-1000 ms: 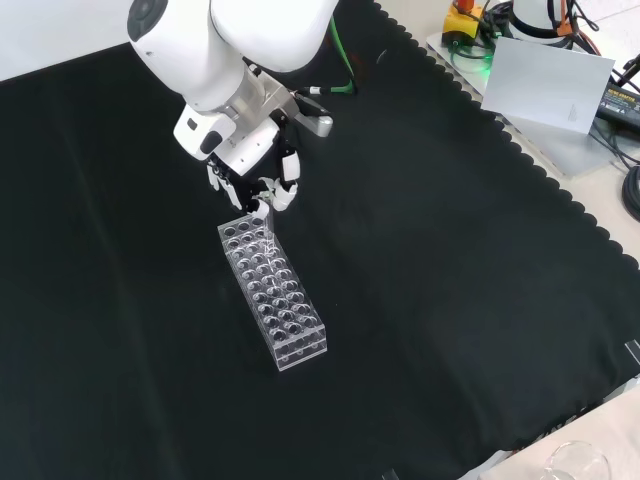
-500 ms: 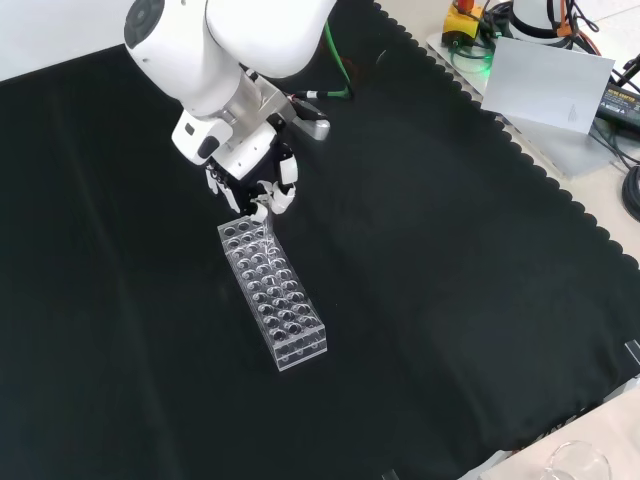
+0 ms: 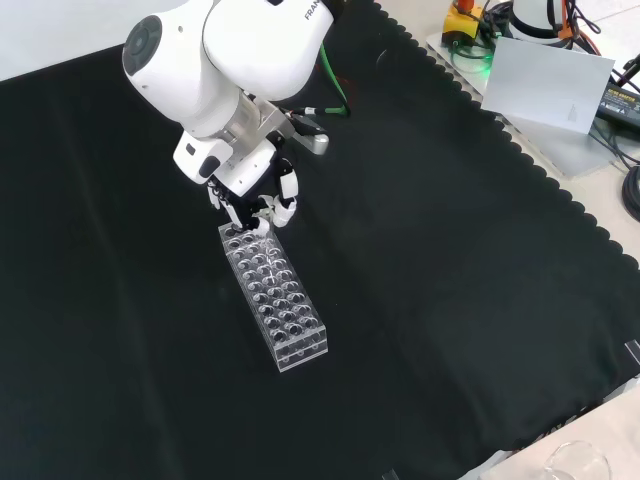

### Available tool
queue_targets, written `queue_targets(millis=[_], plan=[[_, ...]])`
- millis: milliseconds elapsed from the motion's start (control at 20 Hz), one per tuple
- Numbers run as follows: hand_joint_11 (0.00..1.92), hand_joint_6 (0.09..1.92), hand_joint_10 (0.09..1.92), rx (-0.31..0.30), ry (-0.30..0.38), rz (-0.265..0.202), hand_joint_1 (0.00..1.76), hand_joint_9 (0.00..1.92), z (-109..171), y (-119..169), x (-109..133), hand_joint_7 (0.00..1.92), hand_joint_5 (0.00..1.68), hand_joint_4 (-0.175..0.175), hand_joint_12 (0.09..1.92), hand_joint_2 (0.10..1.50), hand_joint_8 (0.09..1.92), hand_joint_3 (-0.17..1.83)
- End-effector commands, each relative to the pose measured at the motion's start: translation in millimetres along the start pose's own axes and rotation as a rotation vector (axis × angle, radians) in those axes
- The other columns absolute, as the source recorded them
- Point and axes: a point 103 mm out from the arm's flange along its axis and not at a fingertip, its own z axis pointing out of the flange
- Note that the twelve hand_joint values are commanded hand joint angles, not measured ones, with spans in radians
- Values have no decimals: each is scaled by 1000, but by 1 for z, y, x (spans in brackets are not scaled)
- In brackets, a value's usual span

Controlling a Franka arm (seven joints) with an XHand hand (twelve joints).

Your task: Put the test tube back in the rack.

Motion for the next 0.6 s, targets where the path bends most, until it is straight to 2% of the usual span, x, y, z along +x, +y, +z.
queue_targets(millis=[50,150,200,250,350,400,500,600], plan=[[1008,534,584,9,2,-4,1433,1318,5,0,0,1707,1310,-175,1172,662,622,568],[1008,534,584,-9,27,-13,1433,1318,6,-1,-1,1707,1309,-175,1172,662,622,568],[994,531,641,1,51,-22,1358,1380,6,-1,-1,1699,1327,-175,1187,638,630,620],[954,589,715,22,68,-34,1331,1395,6,-1,-1,1565,1303,-175,1213,621,645,673],[665,758,836,24,87,-52,1247,1151,1,-3,2,1172,852,-117,1365,493,769,783],[533,818,883,17,85,-60,1210,1024,-3,-5,3,999,686,-93,1432,453,839,810],[376,867,938,0,88,-74,1162,870,-12,-7,5,784,518,-67,1506,422,933,819],[308,867,956,-11,83,-87,1143,798,-23,-9,7,677,465,-55,1533,419,968,801]])
